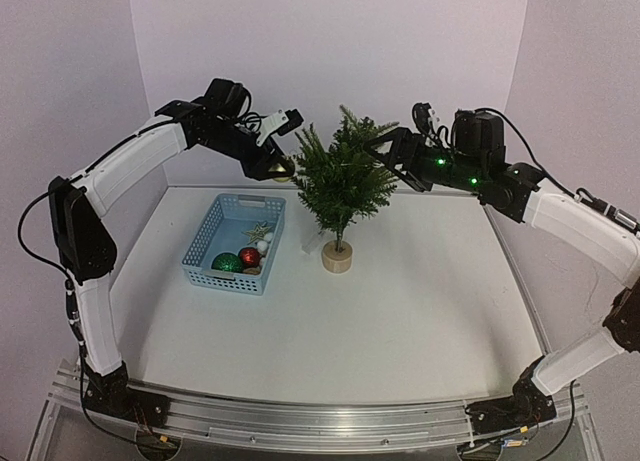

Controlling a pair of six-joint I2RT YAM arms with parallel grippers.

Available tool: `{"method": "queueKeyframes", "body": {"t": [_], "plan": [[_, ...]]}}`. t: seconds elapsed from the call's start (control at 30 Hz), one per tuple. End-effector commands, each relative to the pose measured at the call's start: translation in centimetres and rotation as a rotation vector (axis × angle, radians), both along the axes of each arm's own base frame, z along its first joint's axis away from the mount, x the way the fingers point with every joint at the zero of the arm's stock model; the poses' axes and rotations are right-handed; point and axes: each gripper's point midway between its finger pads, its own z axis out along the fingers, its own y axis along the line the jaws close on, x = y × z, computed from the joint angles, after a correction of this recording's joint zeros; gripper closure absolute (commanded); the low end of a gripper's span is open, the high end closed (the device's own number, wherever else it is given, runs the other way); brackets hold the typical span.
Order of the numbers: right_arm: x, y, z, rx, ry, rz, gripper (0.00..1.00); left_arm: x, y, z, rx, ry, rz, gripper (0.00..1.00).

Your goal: Decorate the small christmas tree

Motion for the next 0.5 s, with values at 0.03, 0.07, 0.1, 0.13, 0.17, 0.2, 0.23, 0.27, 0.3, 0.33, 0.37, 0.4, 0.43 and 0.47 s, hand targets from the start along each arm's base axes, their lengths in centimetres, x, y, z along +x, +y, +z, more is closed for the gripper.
{"method": "queueKeyframes", "body": {"t": [0.03,0.07,0.1,0.13,0.17,0.2,0.23,0.27,0.3,0.33,0.37,0.4,0.43,0.47], "plan": [[-0.5,-0.3,3.3,0.057,-0.065,0.009,0.15,0.6,-0.2,0.4,-0.020,0.017,0.009,0.57],[-0.5,-0.3,3.3,0.058,-0.065,0.008,0.15,0.7,-0.2,0.4,-0.018,0.019,0.010,0.57],[-0.5,-0.3,3.3,0.057,-0.064,0.008,0.15,0.8,-0.3,0.3,-0.018,0.021,0.010,0.57],[-0.6,-0.3,3.3,0.058,-0.065,0.009,0.15,0.8,-0.3,0.3,-0.020,0.025,0.011,0.57],[-0.6,-0.4,3.3,0.058,-0.064,0.008,0.15,0.8,-0.4,0.3,-0.021,0.029,0.008,0.57],[-0.6,-0.4,3.3,0.058,-0.065,0.008,0.15,0.8,-0.4,0.3,-0.020,0.031,0.006,0.57],[-0.6,-0.4,3.3,0.057,-0.067,0.006,0.15,0.8,-0.5,0.1,-0.018,0.034,0.003,0.57],[-0.6,-0.4,3.3,0.057,-0.068,0.005,0.15,0.7,-0.5,0.1,-0.017,0.035,0.000,0.57],[-0.6,-0.4,3.4,0.057,-0.068,0.004,0.15,0.5,-0.6,0.0,-0.013,0.034,-0.005,0.57],[-0.6,-0.4,3.3,0.056,-0.067,0.005,0.15,0.3,-0.7,-0.1,-0.008,0.035,-0.011,0.57],[-0.6,-0.4,3.3,0.057,-0.067,0.005,0.15,0.1,-0.8,-0.3,-0.004,0.036,-0.016,0.57],[-0.6,-0.4,3.4,0.057,-0.068,0.006,0.15,-0.1,-0.8,-0.4,0.000,0.038,-0.020,0.57],[-0.5,-0.4,3.3,0.057,-0.068,0.005,0.15,-0.2,-0.8,-0.6,0.004,0.037,-0.023,0.57],[-0.5,-0.4,3.3,0.056,-0.067,0.004,0.15,-0.2,-0.8,-0.7,0.008,0.034,-0.023,0.56]]}}
